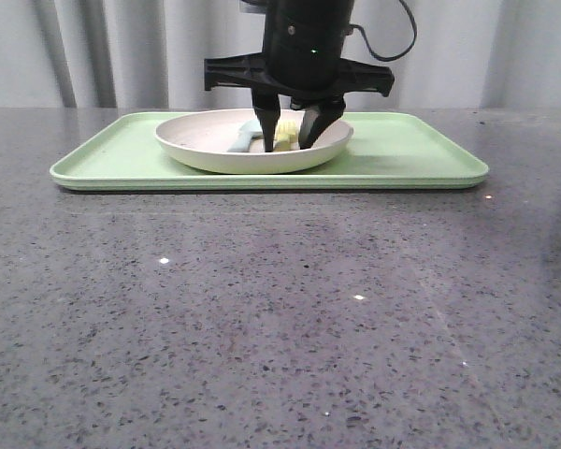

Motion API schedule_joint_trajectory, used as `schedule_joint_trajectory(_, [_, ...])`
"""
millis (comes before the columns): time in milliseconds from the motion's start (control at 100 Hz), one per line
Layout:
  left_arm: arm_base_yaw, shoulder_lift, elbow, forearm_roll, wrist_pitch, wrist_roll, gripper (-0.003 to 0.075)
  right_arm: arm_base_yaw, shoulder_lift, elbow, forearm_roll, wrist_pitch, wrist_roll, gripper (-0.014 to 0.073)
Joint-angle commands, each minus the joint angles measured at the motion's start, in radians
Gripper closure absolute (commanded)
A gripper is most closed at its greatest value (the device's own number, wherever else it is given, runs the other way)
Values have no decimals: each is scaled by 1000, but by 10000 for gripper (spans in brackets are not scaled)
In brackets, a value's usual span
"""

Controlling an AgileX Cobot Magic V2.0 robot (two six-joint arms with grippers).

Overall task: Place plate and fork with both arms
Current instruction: 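Grasp the yellow fork with the right gripper and lift it, then carry the fork beside the plate and lower it onto the tray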

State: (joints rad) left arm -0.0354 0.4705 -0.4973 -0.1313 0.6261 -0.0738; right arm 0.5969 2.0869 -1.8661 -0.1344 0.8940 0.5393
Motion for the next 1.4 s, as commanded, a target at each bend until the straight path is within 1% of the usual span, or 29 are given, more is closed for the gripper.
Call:
schedule_joint_trajectory(0, [2,3,-28,-6,-65,-11,279,-1,-57,-28,-4,-20,-2,424])
schedule_joint_trajectory(100, [2,3,-28,-6,-65,-11,279,-1,-57,-28,1,-20,-2,535])
schedule_joint_trajectory(170, [2,3,-28,-6,-65,-11,279,-1,-57,-28,4,-20,-2,590])
schedule_joint_trajectory(290, [2,3,-28,-6,-65,-11,279,-1,-57,-28,11,-21,-2,644])
schedule_joint_trajectory(450, [2,3,-28,-6,-65,-11,279,-1,-63,-28,12,-17,-1,681])
schedule_joint_trajectory(770, [2,3,-28,-6,-65,-11,279,-1,-136,-29,12,-12,-2,683])
schedule_joint_trajectory(960, [2,3,-28,-6,-65,-11,279,-36,-196,-29,12,20,-7,683])
schedule_joint_trajectory(1080, [2,3,-28,-6,-65,-11,279,-68,-231,-27,11,79,-51,683])
schedule_joint_trajectory(1140, [2,3,-28,-6,-65,-11,279,-87,-242,-26,5,88,-53,683])
schedule_joint_trajectory(1390, [2,3,-28,-6,-65,-11,279,-149,-255,-15,-5,133,-138,683])
